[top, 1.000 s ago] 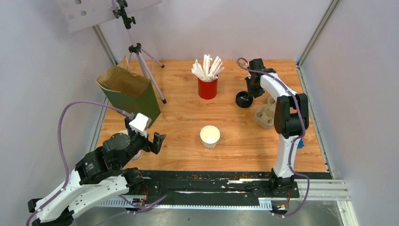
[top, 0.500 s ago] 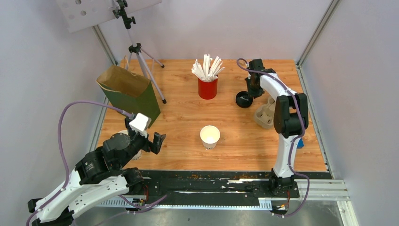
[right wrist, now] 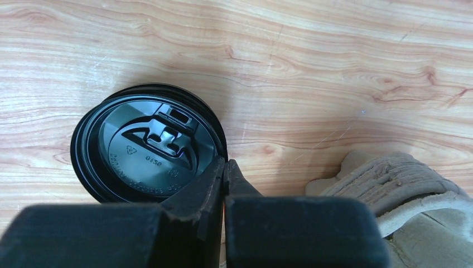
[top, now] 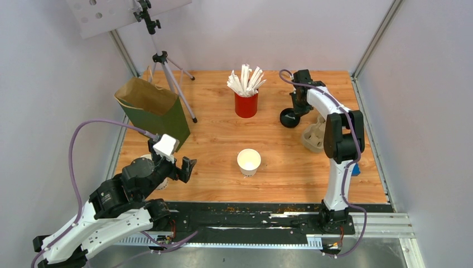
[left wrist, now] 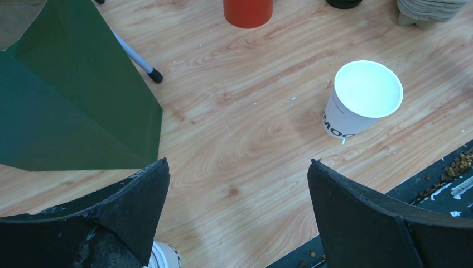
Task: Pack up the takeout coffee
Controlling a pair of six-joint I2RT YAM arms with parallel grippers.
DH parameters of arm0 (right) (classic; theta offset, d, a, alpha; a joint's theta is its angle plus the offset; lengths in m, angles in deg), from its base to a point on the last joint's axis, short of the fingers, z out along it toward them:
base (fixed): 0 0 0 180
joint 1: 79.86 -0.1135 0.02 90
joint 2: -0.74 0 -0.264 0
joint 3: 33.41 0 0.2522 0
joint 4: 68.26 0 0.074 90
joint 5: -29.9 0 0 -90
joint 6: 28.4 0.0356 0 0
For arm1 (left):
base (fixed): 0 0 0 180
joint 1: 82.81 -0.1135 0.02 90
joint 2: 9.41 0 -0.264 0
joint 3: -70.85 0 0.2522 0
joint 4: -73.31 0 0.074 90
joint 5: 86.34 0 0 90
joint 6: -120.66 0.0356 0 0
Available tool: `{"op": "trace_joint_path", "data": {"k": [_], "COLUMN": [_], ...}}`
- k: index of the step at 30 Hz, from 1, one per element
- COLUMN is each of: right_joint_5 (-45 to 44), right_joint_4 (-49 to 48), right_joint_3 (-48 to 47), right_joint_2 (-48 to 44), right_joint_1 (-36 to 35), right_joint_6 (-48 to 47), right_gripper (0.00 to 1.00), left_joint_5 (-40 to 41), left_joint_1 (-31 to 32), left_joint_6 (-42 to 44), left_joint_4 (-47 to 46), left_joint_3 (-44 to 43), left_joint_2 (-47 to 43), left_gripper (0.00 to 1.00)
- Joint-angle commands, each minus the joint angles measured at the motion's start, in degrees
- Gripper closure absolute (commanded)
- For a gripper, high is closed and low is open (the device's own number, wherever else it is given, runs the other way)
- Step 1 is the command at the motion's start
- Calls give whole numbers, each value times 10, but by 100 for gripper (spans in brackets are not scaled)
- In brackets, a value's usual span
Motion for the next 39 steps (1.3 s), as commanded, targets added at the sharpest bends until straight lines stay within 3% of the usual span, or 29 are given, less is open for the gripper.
{"op": "trace_joint_path", "data": {"k": [1, 39], "right_joint_5": [-26, -17], "right_joint_4": [5, 55], "right_joint_3": [-29, -47], "right_joint_2": [-7, -77], "right_joint_1": [-11, -22], "right_joint_6": [-13, 1], "right_gripper": [98, 100], "left_joint_5": [1, -10], "left_joint_1": [2, 2], "left_joint_6": [8, 6], "left_joint_4": [-3, -10], "left_joint_3": [-1, -1], "left_joint_2": [4, 8], "left_gripper": [0, 0]}}
